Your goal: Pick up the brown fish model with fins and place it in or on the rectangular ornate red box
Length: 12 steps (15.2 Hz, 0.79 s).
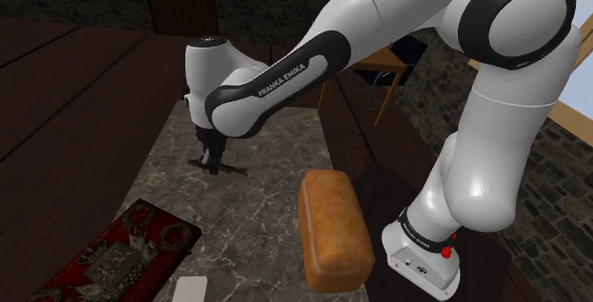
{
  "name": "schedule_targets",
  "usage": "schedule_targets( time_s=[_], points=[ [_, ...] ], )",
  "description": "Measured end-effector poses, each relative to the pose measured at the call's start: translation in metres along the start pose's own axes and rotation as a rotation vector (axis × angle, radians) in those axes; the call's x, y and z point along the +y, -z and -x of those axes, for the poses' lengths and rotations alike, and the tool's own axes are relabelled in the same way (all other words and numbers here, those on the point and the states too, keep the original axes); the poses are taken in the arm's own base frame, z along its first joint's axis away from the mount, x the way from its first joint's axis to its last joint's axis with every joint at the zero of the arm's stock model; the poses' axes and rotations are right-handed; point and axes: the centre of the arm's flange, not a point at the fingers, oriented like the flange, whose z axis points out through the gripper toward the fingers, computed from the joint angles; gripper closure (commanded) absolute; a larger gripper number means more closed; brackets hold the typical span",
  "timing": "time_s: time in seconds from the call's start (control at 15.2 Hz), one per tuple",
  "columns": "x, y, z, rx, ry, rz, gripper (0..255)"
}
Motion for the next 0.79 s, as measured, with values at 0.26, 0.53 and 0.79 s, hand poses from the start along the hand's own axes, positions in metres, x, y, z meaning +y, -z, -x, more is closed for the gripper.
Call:
schedule_targets(
  time_s=[0.26,0.53,0.79],
  points=[
    [0.000,0.021,0.000,0.000,0.000,0.000,255],
    [-0.001,0.041,-0.002,0.000,0.000,0.000,255],
    [-0.026,0.048,-0.013,0.000,0.001,0.000,255]
  ],
)
